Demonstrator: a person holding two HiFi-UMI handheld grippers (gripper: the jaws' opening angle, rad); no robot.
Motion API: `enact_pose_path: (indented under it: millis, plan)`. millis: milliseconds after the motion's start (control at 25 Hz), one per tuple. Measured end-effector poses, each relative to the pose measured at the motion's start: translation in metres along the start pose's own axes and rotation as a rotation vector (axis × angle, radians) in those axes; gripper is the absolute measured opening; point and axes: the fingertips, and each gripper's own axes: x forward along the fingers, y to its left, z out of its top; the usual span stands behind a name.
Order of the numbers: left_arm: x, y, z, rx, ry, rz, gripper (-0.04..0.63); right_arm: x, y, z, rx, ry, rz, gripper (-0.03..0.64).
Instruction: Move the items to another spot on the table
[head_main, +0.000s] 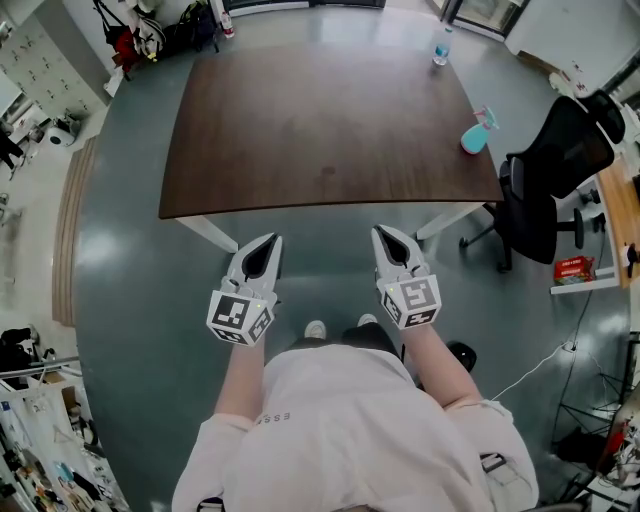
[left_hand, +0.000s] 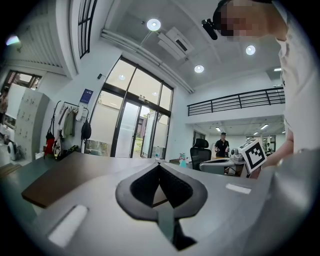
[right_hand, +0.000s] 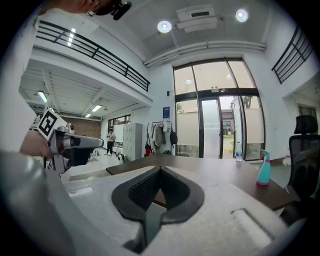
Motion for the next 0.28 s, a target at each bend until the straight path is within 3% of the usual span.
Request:
enact_pose_path:
  millis: [280]
  plan:
    - [-0.0002, 0.0017, -0.0019, -0.007, -0.006, 0.000, 0.008, -0.0002, 0.0027, -0.0013, -0.017, 0.011, -0.008, -0.012]
